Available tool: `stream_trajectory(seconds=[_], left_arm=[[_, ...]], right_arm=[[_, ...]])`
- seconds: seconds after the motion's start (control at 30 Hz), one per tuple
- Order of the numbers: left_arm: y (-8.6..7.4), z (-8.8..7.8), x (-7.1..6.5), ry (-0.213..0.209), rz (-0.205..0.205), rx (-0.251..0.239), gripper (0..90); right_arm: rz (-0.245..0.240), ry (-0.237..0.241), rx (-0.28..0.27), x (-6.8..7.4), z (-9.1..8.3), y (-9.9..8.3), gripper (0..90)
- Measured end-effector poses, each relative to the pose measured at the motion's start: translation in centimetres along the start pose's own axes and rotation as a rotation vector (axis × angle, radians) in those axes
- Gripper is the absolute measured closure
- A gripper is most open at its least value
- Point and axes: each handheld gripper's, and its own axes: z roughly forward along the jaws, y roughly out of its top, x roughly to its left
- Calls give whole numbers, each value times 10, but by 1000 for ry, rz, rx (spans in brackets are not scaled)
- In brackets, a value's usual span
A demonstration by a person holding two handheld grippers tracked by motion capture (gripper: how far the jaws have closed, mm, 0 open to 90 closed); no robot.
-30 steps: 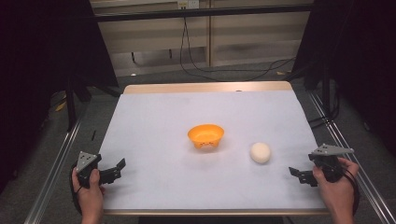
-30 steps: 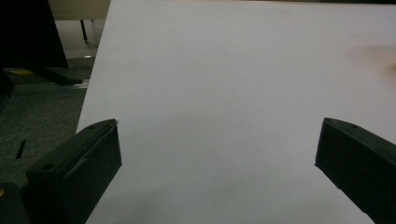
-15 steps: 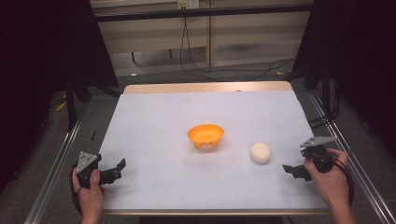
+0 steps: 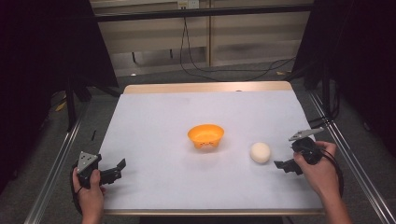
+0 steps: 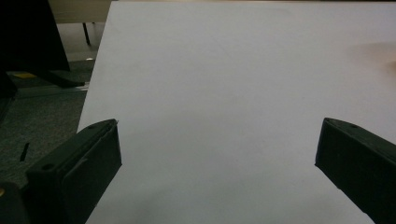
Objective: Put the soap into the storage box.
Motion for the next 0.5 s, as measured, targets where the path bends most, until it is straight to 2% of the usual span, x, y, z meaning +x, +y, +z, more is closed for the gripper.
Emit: stream_trajectory(seconds=[0.2, 0.5], left_arm=[[0, 0, -1, 6, 12, -1, 1], [0, 0, -1, 6, 12, -2, 0]], right_arm=[[-1, 14, 10, 4, 5, 7, 0], [1, 39, 15, 9, 15, 16, 0]])
